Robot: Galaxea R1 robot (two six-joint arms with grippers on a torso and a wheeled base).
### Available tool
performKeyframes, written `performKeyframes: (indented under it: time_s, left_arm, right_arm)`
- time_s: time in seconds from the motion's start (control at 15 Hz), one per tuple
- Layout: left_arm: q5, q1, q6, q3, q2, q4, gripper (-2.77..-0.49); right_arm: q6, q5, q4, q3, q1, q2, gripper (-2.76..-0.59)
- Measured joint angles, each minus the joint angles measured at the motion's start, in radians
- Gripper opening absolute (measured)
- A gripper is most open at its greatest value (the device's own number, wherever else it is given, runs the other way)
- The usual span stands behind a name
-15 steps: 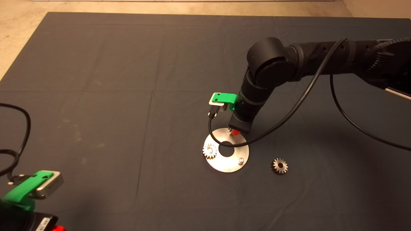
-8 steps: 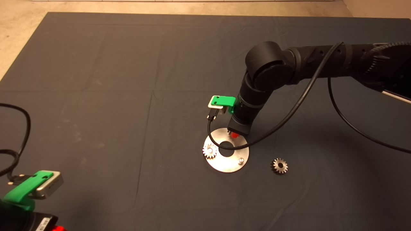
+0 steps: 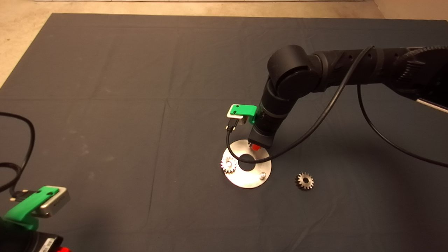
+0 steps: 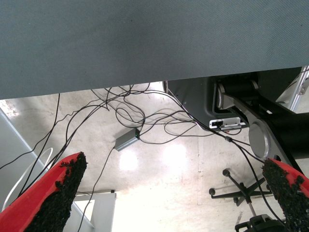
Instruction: Install three planetary gears onto the carrier pins
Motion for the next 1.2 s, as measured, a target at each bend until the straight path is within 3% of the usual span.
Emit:
performKeyframes:
  time_s: [0.67,1.2]
  left_arm:
    - [0.0,0.0,0.003,0.0,0.0,0.0,-0.64]
    - [0.0,0.0,0.007,0.0,0.0,0.0,-0.64]
  right_arm:
    - [0.0,0.0,-0.008,0.0,0.0,0.0,-2.25]
    - [0.0,0.0,-0.026,0.0,-0.017,0.0,-2.25]
